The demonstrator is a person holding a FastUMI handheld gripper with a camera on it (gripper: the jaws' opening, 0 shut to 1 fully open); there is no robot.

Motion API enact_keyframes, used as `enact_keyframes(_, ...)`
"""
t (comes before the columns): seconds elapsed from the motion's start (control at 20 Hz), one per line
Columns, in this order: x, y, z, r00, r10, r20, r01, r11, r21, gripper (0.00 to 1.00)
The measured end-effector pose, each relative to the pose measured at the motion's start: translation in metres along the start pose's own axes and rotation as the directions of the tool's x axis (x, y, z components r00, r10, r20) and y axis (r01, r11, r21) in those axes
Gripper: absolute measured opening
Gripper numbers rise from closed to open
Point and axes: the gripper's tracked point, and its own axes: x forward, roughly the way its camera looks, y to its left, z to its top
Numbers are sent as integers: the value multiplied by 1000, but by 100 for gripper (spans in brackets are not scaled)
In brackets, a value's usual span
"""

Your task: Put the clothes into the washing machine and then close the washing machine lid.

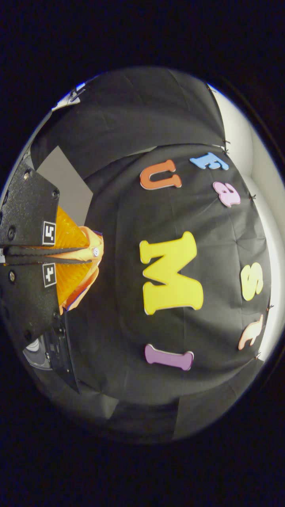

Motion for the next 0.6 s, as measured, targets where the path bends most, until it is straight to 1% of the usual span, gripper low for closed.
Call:
enact_keyframes(0.15,-14,-52,-5,997,-82,1,82,996,24,4)
enact_keyframes(0.3,-28,-92,-11,989,-147,-5,147,988,45,4)
enact_keyframes(0.4,-36,-112,-16,984,-180,-8,180,982,61,4)
enact_keyframes(0.6,-47,-135,-35,975,-219,-35,221,973,63,4)
